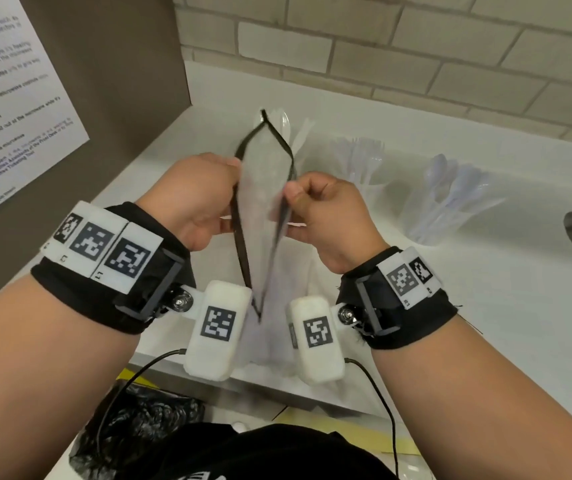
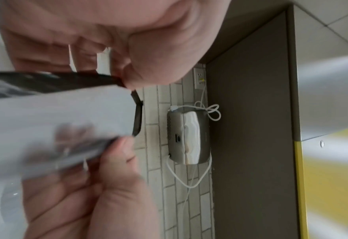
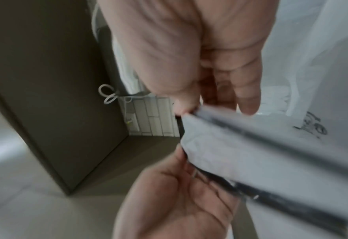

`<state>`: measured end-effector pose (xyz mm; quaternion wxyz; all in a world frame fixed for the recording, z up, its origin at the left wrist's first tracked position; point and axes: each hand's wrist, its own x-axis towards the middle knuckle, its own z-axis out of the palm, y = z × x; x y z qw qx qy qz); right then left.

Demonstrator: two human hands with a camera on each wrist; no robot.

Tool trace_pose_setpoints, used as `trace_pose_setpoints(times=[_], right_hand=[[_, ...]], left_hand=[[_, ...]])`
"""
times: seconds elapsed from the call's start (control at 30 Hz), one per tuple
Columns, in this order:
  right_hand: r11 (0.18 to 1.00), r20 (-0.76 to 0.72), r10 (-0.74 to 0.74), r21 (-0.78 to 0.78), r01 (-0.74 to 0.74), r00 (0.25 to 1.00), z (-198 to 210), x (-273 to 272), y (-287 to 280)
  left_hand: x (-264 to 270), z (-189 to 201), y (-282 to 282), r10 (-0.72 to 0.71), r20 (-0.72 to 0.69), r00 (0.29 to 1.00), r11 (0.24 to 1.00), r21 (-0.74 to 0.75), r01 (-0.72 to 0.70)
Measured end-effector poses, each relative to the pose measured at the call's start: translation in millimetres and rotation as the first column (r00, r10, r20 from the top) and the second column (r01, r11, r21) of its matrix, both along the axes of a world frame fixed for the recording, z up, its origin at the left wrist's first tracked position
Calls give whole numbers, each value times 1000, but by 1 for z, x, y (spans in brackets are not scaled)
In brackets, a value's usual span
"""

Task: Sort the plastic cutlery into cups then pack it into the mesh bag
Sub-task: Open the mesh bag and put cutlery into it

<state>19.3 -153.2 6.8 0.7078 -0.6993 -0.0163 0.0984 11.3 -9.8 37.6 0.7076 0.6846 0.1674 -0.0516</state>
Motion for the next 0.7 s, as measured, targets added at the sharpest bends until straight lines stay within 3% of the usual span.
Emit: trace_pose_setpoints(times=[0.1, 0.17, 0.2, 0.23, 0.27, 0.33, 0.37, 0.4, 0.47, 0.53, 0.6, 0.7], right_hand=[[959, -294, -59, 248, 136, 954, -4, 10, -9], [910, -400, -72, 348, 224, 914, -4, 17, -12], [897, -419, -84, 363, 251, 904, -1, 19, -11], [895, -410, -85, 369, 250, 908, 2, 20, -11], [899, -380, -51, 385, 208, 924, 4, 22, -11], [934, -265, 43, 353, 55, 963, 11, 24, -12], [955, -198, 73, 295, -11, 978, 15, 23, -13], [976, -137, 81, 212, -50, 987, 17, 22, -14], [995, -37, 61, -81, -64, 997, 15, 18, -14], [934, -29, 79, -347, -84, 996, 6, 13, -13], [917, -130, 70, -381, -115, 989, -5, 12, -14], [983, -334, -24, -178, -38, 942, -6, 18, -21]], left_hand=[[2, -1, 7, 115, -15, 993, 966, -230, -116], [1, -1, 12, 80, -16, 997, 909, -409, -80], [-1, -1, 13, 17, -21, 1000, 909, -415, -25], [-1, -2, 16, -57, -29, 998, 944, -325, 45], [-3, -1, 15, -144, -45, 989, 980, -145, 137], [-7, -8, 16, -260, -144, 955, 921, 260, 290], [-6, -13, 18, -254, -186, 949, 881, 360, 306], [-6, -15, 20, -217, -207, 954, 889, 363, 281], [-4, -14, 25, -136, -206, 969, 972, 160, 170], [1, -10, 28, -99, -198, 975, 987, -148, 70], [1, -9, 28, -111, -174, 978, 941, -335, 47], [-7, -11, 29, -184, -157, 970, 877, -471, 90]])
